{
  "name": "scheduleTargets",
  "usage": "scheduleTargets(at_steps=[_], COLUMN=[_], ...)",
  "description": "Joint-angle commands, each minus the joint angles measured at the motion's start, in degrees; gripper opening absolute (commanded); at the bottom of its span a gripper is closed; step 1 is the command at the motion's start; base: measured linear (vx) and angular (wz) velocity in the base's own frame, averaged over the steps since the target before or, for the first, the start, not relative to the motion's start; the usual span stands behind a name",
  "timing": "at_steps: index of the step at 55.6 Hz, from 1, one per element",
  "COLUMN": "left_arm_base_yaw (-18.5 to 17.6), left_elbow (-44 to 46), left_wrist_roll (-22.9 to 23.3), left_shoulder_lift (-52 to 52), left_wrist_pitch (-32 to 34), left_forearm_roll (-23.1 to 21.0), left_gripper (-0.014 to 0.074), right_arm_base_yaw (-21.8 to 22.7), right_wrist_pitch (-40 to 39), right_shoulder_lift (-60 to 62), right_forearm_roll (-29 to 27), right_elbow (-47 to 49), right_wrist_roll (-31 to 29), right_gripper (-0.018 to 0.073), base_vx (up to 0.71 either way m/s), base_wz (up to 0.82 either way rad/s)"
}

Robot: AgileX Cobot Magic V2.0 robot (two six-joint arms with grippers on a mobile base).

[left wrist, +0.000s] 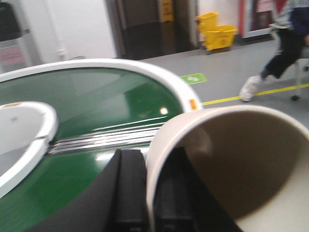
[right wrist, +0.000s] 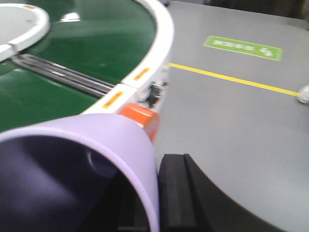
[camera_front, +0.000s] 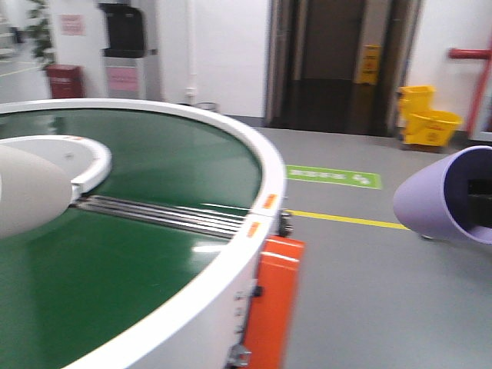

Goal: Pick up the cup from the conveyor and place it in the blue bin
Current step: 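Drive the base to the shelf of blue bins carrying both cups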

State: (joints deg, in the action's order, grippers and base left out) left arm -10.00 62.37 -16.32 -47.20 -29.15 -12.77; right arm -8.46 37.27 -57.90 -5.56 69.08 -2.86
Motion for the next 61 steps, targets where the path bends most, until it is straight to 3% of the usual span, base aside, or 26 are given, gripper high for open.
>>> scheduleTargets(at_steps=[1,61], left_arm_base_yaw=[-0.34,-0.34], left_elbow=[1.56,1.56], left_wrist_roll=[0.17,0.17], left_shoulder_lift=[0.13,0.13], left_wrist_pitch=[5.21,5.21], left_forearm_roll=[-0.83,-0.83], left_gripper=[-0.0007,-0.0007], right_arm_base_yaw=[0.00,0.00], right_wrist_pitch=[-5.15,-5.09], right_shoulder_lift=[0.78,0.78], right_forearm_roll=[0.18,0.18], right_elbow=[1.72,1.72], right_wrist_roll=[-0.22,-0.22], right_gripper=[-0.0009,-0.0009], base_vx=[0.00,0.10], base_wz=[-0.74,-0.55])
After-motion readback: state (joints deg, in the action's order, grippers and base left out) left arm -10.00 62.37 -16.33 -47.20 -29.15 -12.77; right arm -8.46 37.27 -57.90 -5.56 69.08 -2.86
